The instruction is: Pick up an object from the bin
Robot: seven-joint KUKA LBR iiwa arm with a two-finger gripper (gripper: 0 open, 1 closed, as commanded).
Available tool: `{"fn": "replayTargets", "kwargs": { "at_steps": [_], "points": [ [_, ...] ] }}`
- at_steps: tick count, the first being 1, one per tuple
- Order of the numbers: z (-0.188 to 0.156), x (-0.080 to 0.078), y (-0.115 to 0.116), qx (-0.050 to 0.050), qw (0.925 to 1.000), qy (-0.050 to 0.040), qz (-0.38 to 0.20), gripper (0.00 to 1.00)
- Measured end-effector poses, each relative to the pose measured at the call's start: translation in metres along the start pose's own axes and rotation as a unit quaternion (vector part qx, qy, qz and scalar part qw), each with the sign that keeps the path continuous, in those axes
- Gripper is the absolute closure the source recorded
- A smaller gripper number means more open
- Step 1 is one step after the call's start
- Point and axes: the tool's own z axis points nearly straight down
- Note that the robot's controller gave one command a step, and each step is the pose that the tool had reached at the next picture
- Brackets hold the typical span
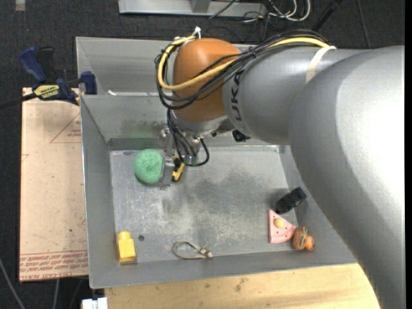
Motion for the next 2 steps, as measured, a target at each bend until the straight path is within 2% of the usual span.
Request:
{"fn": "replayTargets", "kwargs": {
  "at_steps": [1, 2],
  "points": [
    [0.035, 0.006, 0.001, 0.004, 0.9981, 0.0066, 0.061, 0.0],
    [0.05, -0.014, 0.01, 0.002, 0.999, 0.0039, 0.045, 1.0]
  ]
}}
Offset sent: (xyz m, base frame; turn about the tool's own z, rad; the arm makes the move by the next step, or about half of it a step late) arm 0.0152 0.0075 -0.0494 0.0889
